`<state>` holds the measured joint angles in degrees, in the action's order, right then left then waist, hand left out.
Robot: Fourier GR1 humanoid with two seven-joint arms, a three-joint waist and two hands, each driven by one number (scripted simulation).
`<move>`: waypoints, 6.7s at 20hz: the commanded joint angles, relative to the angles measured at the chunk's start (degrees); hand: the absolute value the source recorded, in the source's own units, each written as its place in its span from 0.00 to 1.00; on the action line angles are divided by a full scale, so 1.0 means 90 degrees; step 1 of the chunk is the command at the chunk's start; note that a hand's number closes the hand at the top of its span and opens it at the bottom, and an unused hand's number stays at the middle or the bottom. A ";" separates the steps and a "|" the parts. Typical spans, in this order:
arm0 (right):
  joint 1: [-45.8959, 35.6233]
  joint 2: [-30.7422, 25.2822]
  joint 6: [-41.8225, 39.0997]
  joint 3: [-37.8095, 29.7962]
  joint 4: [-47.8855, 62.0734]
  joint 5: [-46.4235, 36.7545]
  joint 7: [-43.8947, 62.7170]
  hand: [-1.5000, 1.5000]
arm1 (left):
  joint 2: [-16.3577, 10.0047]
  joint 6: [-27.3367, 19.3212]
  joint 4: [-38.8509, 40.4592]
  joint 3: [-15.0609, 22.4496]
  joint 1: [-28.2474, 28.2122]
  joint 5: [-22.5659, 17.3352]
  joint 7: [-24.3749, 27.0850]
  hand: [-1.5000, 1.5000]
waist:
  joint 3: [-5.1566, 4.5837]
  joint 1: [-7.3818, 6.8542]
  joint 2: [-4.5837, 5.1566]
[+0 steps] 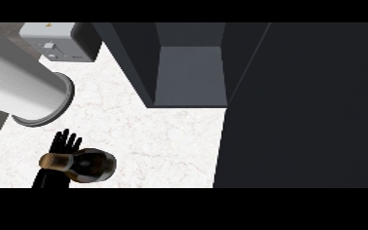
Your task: Pick up the wine, place it into the cabinet and close the cabinet
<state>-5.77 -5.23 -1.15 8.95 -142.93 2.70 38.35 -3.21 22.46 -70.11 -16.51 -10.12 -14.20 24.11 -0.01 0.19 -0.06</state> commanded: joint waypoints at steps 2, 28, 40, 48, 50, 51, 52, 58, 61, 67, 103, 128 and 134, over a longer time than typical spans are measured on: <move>0.0209 -0.0025 0.0113 0.0120 -0.1182 0.0119 0.0674 0.00 | -0.0004 0.0024 0.0214 0.0050 0.0069 0.0048 0.0184 0.00 | -0.0001 0.0002 -0.0006; 0.0237 0.0161 0.0146 0.0224 -0.0880 -0.0115 0.0449 0.00 | -0.0725 -0.0167 0.1275 0.0358 0.1602 0.0965 0.1196 1.00 | -0.0002 0.0032 -0.0009; 0.0280 0.0235 0.0046 0.0178 -0.0721 -0.0064 0.0351 0.00 | -0.0222 -0.1036 0.0051 0.0463 0.1491 0.1009 0.1554 1.00 | 0.0002 -0.0012 -0.0013; 0.0388 0.0293 -0.0120 0.0143 -0.0244 -0.0010 -0.0311 0.00 | -0.0190 -0.0491 -0.2128 0.0933 0.1103 0.0096 -0.0640 1.00 | 0.0007 -0.0035 -0.0011; 0.0200 0.0084 -0.0016 -0.0163 -0.0781 0.0297 0.0426 0.00 | 0.0214 -0.0984 -0.2736 0.1321 0.1206 0.0265 -0.1104 1.00 | 0.0007 -0.0016 -0.0023; 0.0276 0.0097 -0.0150 -0.0154 -0.0548 0.0254 0.0032 0.00 | -0.0019 -0.0937 -0.2985 0.1235 0.1138 0.0219 -0.1350 1.00 | 0.0007 -0.0028 -0.0014; 0.0028 -0.0040 -0.0114 -0.0449 -0.0698 0.0493 0.0435 0.00 | -0.0131 -0.0786 -0.2515 0.1104 0.1480 0.0083 -0.1280 1.00 | 0.0003 -0.0006 -0.0005; 0.0006 0.0228 -0.0009 0.0119 -0.0269 -0.0080 0.0100 0.00 | 0.0348 -0.1897 -0.3786 0.2388 0.1362 0.0584 -0.2257 1.00 | 0.0002 -0.0025 -0.0009; 0.0323 0.0064 -0.0204 -0.0317 -0.0571 0.0385 0.0067 0.00 | 0.0353 -0.2133 -0.3997 0.2537 0.1806 0.0405 -0.2934 1.00 | 0.0005 0.0008 -0.0006; 0.0036 0.0003 -0.0084 -0.0472 -0.0680 0.0440 0.0511 0.00 | 0.0356 -0.3552 -0.4031 0.3817 0.2140 0.0469 -0.2919 1.00 | 0.0001 0.0018 -0.0003; 0.0012 0.0052 -0.0319 -0.0603 -0.0812 0.0661 0.0530 0.00 | 0.0357 -0.6331 -0.0982 0.4602 0.4542 -0.0657 -0.1336 1.00 | -0.0002 0.0075 0.0012; 0.0053 0.0215 -0.0449 -0.0563 -0.0221 0.0454 -0.0078 0.00 | 0.0356 -0.6138 0.1667 0.4070 0.5200 -0.1081 0.0626 1.00 | 0.0000 0.0082 0.0022; -0.0112 0.0098 -0.0413 -0.0698 -0.0514 0.0712 0.0396 0.00 | 0.0136 -0.5233 0.2125 0.3405 0.5709 -0.0848 0.0085 1.00 | 0.0000 0.0043 0.0012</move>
<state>-4.85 -3.06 -5.26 5.13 -142.35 3.66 37.16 -0.47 -28.43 -53.51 17.05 38.30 -21.47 26.25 -0.01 0.71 0.06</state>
